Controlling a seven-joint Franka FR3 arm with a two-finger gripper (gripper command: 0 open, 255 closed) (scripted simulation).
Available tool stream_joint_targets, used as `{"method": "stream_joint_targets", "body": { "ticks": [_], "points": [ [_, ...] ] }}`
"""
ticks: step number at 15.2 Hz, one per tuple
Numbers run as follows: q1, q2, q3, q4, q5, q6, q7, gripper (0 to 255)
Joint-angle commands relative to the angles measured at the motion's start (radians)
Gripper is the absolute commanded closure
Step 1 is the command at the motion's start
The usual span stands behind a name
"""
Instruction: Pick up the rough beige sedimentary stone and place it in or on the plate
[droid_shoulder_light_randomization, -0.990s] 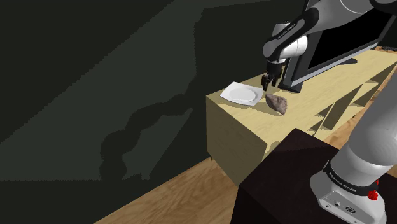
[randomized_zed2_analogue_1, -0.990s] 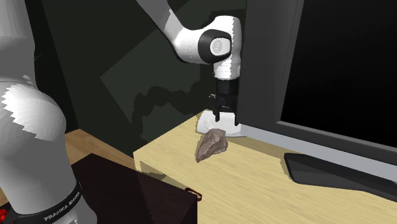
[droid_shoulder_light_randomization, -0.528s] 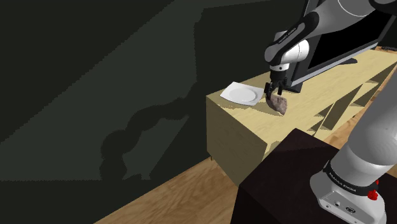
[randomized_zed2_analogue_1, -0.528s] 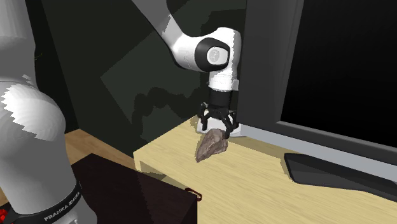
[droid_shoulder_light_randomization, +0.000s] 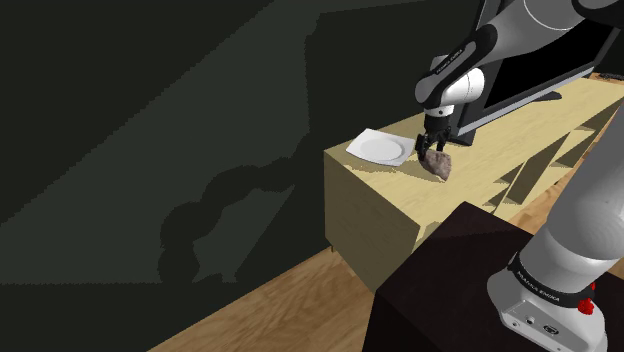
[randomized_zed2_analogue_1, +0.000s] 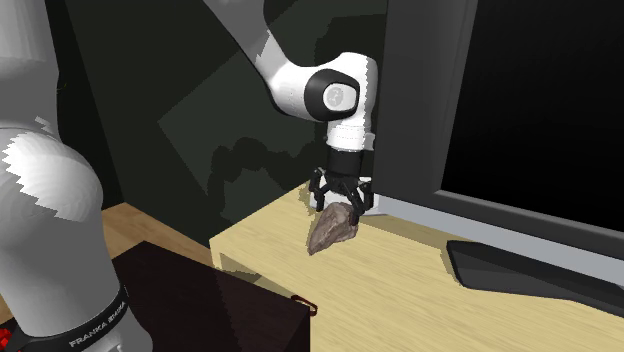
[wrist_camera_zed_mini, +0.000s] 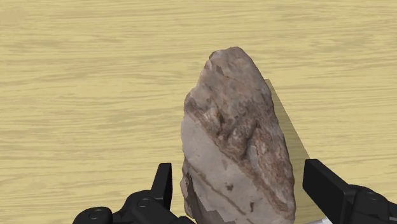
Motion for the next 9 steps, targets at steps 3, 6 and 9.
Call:
{"method": "stream_joint_targets", "body": {
  "ticks": [3,6,9],
  "points": [
    [0.0,0.0,0.0,0.0,0.0,0.0,0.0,255],
    [0.0,0.0,0.0,0.0,0.0,0.0,0.0,255],
    [0.0,0.0,0.0,0.0,0.0,0.0,0.0,255]
  ]
}}
